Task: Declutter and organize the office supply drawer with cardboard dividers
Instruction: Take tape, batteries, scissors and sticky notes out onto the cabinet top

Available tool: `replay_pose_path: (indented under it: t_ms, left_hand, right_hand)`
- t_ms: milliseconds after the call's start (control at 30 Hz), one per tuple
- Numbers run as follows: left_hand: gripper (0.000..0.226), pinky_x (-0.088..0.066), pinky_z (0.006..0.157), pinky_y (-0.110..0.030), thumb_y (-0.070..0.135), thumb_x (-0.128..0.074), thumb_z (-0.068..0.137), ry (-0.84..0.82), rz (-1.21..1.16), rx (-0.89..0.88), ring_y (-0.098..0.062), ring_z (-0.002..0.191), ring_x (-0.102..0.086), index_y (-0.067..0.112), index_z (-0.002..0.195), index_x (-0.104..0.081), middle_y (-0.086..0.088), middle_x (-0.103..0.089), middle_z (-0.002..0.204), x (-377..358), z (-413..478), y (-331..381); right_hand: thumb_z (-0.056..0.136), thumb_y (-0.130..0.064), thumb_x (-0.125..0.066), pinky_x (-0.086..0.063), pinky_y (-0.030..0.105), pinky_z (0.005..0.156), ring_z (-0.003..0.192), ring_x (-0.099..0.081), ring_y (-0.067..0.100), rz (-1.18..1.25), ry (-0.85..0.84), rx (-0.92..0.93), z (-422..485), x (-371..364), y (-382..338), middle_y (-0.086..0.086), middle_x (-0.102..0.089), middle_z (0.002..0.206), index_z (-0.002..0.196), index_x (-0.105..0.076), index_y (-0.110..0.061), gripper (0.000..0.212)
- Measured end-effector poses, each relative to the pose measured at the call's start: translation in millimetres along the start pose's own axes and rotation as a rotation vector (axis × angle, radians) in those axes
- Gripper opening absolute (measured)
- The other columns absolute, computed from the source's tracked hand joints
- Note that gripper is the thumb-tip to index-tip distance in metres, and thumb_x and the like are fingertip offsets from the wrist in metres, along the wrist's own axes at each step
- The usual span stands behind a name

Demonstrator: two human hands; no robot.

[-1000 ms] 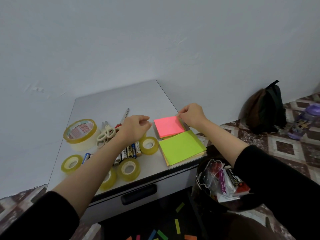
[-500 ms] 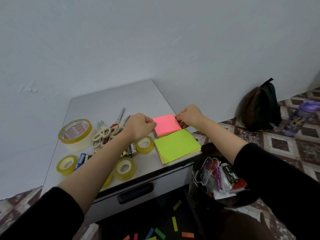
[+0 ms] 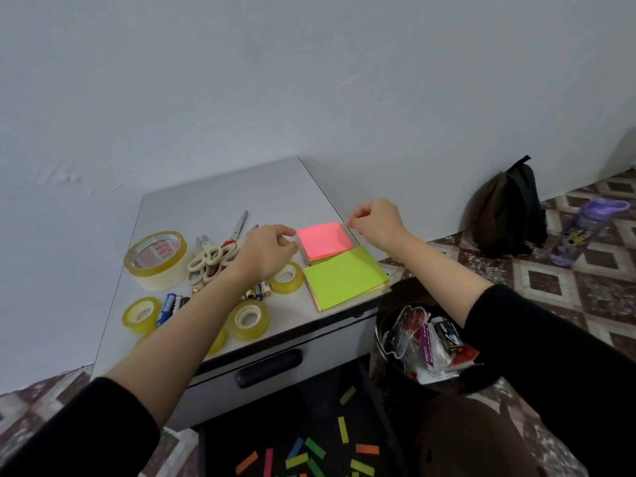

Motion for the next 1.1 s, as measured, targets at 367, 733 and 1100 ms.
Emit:
replay_pose_path:
  t_ms: [367, 733, 1100]
  left_hand:
    - [0.011, -0.043, 0.058, -0.009, 0.007, -0.065, 0.084, -0.072, -0.271, -0.14, 0.0, 0.057, -0.055, 0.015, 0.078, -0.067, 0.002, -0.065, 0.066, -19, -138, -6]
    - [0.008, -0.043, 0.061, -0.005, 0.012, -0.067, 0.084, -0.292, -0.176, 0.222, 0.006, 0.062, -0.058, 0.019, 0.083, -0.066, 0.008, -0.065, 0.074, -151, -246, -139]
    - [0.048, -0.044, 0.095, -0.03, 0.034, -0.073, 0.075, -0.594, 0.185, 0.323, -0.019, 0.114, -0.051, 0.014, 0.116, -0.058, -0.001, -0.054, 0.121, -244, -279, -220]
  right_hand:
    - [0.08, -0.007, -0.068, -0.033, 0.012, 0.056, 0.051, -0.045, -0.001, -0.012, -0.192, 0.319, -131, -22, -26, -0.002, -0.059, 0.062, 0.077, -0.073, -0.006, 0.006]
    - [0.082, -0.007, -0.066, -0.045, 0.013, 0.061, 0.056, -0.056, -0.004, -0.111, -0.582, 0.111, -216, -120, 94, 0.001, -0.066, 0.073, 0.078, -0.073, -0.007, 0.008]
    - [0.087, -0.004, -0.049, -0.046, 0.031, 0.082, 0.114, -0.053, 0.024, -0.831, -1.015, 0.215, -270, -212, 188, 0.008, -0.055, 0.123, 0.122, -0.059, -0.015, 0.038]
Point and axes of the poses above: each hand's wrist, its own z-axis towards the middle knuckle, its own x-axis out of the back of the hand, y = z × x, the point moved 6 cm from there along z, towards the middle knuckle
